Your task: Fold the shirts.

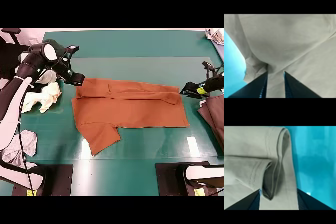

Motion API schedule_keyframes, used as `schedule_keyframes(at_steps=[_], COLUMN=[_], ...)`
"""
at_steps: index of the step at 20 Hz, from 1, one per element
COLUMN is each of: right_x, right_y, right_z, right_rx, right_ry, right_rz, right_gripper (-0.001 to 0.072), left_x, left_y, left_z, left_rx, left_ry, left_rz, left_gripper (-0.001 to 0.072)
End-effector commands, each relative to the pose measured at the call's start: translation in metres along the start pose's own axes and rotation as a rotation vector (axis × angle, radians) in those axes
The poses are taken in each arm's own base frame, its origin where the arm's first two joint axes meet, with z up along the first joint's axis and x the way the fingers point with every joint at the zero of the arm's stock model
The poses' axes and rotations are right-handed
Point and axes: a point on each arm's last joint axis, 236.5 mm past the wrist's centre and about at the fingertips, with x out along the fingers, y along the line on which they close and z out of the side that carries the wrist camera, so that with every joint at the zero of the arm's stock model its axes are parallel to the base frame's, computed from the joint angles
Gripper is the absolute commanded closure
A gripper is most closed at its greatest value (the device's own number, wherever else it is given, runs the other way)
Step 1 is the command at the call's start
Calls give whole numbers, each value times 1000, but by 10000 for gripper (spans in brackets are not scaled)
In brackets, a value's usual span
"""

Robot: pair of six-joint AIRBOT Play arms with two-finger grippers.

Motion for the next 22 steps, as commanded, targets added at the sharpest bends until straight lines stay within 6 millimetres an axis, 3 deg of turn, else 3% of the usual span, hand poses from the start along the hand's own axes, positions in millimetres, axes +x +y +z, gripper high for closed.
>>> schedule_keyframes(at_steps=[1, 7, 9, 11, 15, 19, 22], right_x=[4, 23, 35, 36, -2, -50, -49], right_y=[14, 51, 63, 68, 80, 97, 62], right_z=[5, -2, -9, -9, -4, -17, -2], right_rx=[54, -13, -37, -50, -120, -265, -344], right_ry=[-49, -4, 29, 27, -40, -79, -124], right_rz=[130, 170, 177, 179, 176, 172, 7], right_gripper=[204, 219, 406, 688, 689, 689, 689], left_x=[-1, -1, -1, -1, -1, -1, -1], left_y=[-6, -7, -7, -7, -5, -5, -6], left_z=[2, 3, 2, -1, -6, -6, -7], left_rx=[-14, -19, -19, -17, -14, -15, -15], left_ry=[-10, -12, -8, 2, 23, 26, 28], left_rz=[-25, -32, -32, -29, -23, -24, -27], left_gripper=[451, 452, 452, 452, 452, 452, 452])
